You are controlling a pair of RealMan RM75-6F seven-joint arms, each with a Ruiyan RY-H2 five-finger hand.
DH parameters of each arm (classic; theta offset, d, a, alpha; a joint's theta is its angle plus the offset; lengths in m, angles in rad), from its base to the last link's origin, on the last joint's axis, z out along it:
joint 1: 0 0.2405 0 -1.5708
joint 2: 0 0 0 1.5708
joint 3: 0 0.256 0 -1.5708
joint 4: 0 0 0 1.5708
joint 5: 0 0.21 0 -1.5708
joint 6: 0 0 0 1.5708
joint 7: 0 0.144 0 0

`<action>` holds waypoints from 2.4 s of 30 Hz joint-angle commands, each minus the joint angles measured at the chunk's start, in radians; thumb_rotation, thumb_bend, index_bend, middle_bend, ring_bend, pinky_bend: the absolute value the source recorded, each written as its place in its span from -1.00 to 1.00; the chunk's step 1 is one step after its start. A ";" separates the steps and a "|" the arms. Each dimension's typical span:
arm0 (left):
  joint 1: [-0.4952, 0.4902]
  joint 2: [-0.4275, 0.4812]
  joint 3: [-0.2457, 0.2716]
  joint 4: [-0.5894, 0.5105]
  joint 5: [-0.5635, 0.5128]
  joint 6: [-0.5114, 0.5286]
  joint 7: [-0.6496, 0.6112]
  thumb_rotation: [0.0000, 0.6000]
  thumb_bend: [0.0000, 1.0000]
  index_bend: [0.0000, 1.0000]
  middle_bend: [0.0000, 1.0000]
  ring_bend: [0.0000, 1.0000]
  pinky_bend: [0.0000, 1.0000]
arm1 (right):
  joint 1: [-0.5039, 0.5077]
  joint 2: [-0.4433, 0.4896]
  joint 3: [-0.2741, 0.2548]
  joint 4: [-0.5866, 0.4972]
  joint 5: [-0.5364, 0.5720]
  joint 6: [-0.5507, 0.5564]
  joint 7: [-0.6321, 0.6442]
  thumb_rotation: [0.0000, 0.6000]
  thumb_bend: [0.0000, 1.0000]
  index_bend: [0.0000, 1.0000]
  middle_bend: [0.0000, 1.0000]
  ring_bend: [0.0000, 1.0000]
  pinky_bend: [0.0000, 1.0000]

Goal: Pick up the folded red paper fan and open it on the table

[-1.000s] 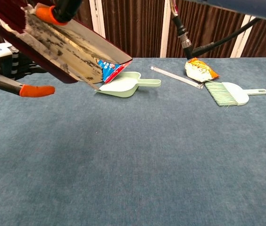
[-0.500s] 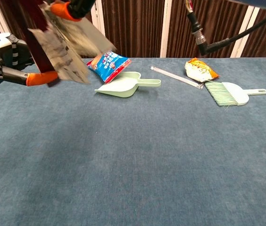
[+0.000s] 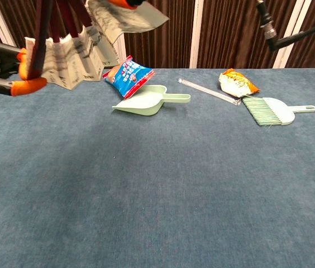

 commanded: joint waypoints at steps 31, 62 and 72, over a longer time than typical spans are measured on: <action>-0.042 -0.104 -0.010 0.278 0.189 0.228 0.122 1.00 -0.05 0.46 -0.41 -1.00 -1.00 | -0.182 0.025 -0.098 0.353 -0.174 0.047 0.262 1.00 0.14 1.00 -0.64 -0.51 -0.72; -0.082 -0.265 0.032 0.531 0.233 0.311 0.233 1.00 -0.05 0.41 -0.41 -1.00 -1.00 | -0.258 -0.050 -0.137 0.548 -0.232 0.055 0.363 1.00 0.15 1.00 -0.63 -0.51 -0.72; -0.086 -0.315 0.056 0.595 0.243 0.319 0.270 1.00 -0.07 0.41 -0.43 -1.00 -1.00 | -0.281 -0.076 -0.146 0.610 -0.226 0.046 0.386 1.00 0.15 1.00 -0.63 -0.51 -0.72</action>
